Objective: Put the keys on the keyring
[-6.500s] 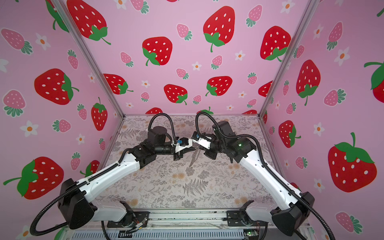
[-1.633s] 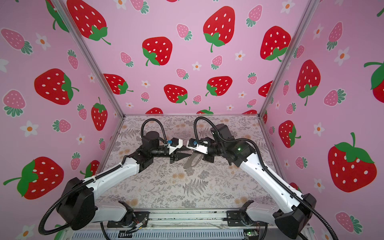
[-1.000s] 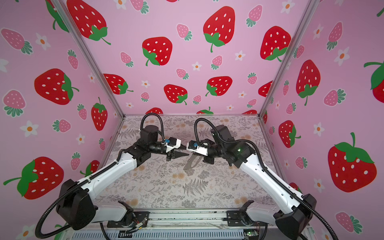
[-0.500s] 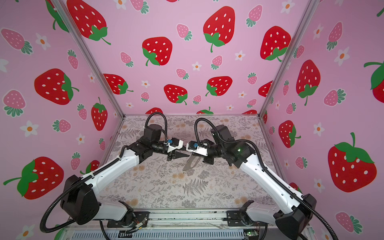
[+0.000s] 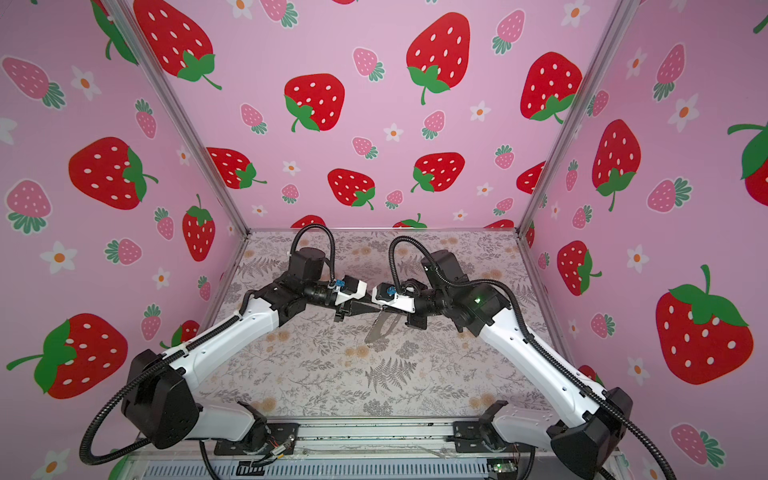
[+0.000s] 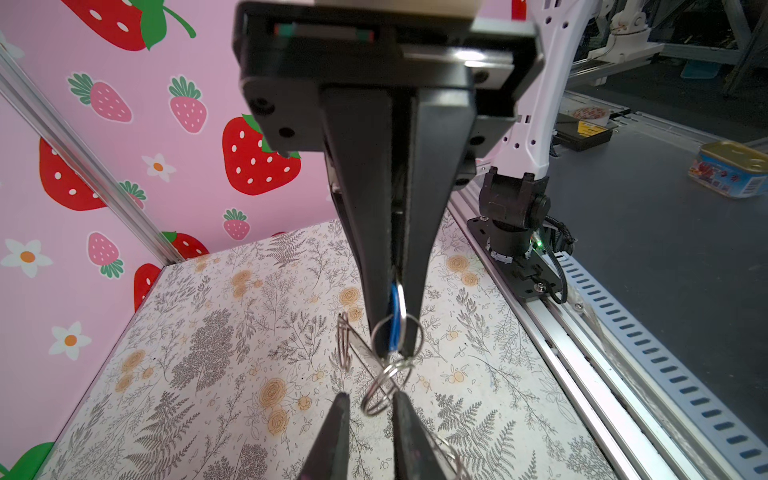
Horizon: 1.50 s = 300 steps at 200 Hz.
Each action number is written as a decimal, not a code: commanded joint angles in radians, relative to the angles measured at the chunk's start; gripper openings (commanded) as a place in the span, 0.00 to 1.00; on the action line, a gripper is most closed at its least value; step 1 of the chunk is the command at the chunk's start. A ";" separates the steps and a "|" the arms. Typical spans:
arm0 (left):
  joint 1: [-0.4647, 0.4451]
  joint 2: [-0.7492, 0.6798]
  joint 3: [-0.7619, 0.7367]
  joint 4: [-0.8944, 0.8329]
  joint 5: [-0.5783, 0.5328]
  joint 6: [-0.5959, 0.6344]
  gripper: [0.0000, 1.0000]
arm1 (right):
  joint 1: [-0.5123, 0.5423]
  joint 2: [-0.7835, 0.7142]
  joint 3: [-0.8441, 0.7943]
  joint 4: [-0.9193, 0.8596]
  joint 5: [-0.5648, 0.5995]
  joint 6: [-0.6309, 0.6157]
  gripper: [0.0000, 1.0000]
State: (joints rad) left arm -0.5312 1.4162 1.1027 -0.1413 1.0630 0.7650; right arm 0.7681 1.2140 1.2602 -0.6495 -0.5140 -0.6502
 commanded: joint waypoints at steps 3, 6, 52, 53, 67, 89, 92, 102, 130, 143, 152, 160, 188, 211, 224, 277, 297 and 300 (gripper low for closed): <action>-0.008 0.007 0.041 -0.041 0.045 0.035 0.18 | 0.005 -0.001 -0.005 0.021 -0.027 -0.018 0.00; -0.008 0.007 0.042 -0.042 0.045 0.036 0.18 | 0.006 -0.002 -0.005 0.021 -0.027 -0.017 0.00; -0.013 0.004 0.043 -0.061 0.048 0.046 0.07 | 0.005 -0.002 -0.006 0.028 -0.005 -0.010 0.00; -0.012 0.004 0.042 -0.062 0.048 0.046 0.07 | 0.005 -0.002 -0.007 0.028 -0.004 -0.010 0.00; -0.013 0.002 0.041 -0.061 0.044 0.046 0.00 | 0.004 -0.004 -0.010 0.026 0.015 -0.007 0.00; -0.013 -0.008 0.038 -0.058 0.027 0.040 0.00 | 0.003 -0.010 -0.017 0.021 0.045 -0.002 0.00; -0.013 -0.010 0.035 -0.056 0.025 0.037 0.00 | 0.002 -0.012 -0.019 0.022 0.049 0.000 0.00; -0.013 -0.017 0.032 -0.046 0.017 0.025 0.00 | 0.001 -0.017 -0.028 0.022 0.061 0.001 0.00; -0.013 -0.040 0.009 -0.001 -0.013 -0.028 0.00 | 0.000 -0.031 -0.048 0.027 0.095 0.007 0.00; -0.013 -0.054 -0.004 0.013 -0.032 -0.046 0.00 | -0.003 -0.038 -0.058 0.030 0.125 0.007 0.00; -0.014 -0.060 -0.011 0.025 -0.051 -0.069 0.00 | -0.002 -0.043 -0.066 0.035 0.139 0.008 0.00; -0.013 -0.066 -0.011 0.026 -0.054 -0.081 0.00 | -0.003 -0.048 -0.072 0.040 0.146 0.006 0.00; -0.014 -0.073 -0.016 0.026 -0.085 -0.106 0.00 | -0.003 -0.058 -0.088 0.055 0.169 0.006 0.00; -0.024 -0.071 -0.011 0.026 -0.141 -0.126 0.00 | -0.003 -0.050 -0.074 0.051 0.155 0.015 0.00; -0.037 -0.069 -0.005 0.019 -0.181 -0.130 0.00 | -0.003 -0.045 -0.062 0.053 0.148 0.020 0.00; -0.088 -0.074 -0.002 0.029 -0.313 -0.156 0.00 | -0.003 -0.017 -0.025 0.038 0.131 0.034 0.00; -0.099 -0.072 0.000 0.030 -0.327 -0.159 0.00 | -0.003 -0.014 -0.021 0.039 0.134 0.038 0.00; -0.100 -0.074 0.000 0.031 -0.329 -0.160 0.00 | -0.004 -0.013 -0.022 0.039 0.136 0.037 0.00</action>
State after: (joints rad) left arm -0.6132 1.3590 1.0893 -0.1307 0.7658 0.6121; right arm 0.7635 1.1900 1.2083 -0.6067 -0.3557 -0.6209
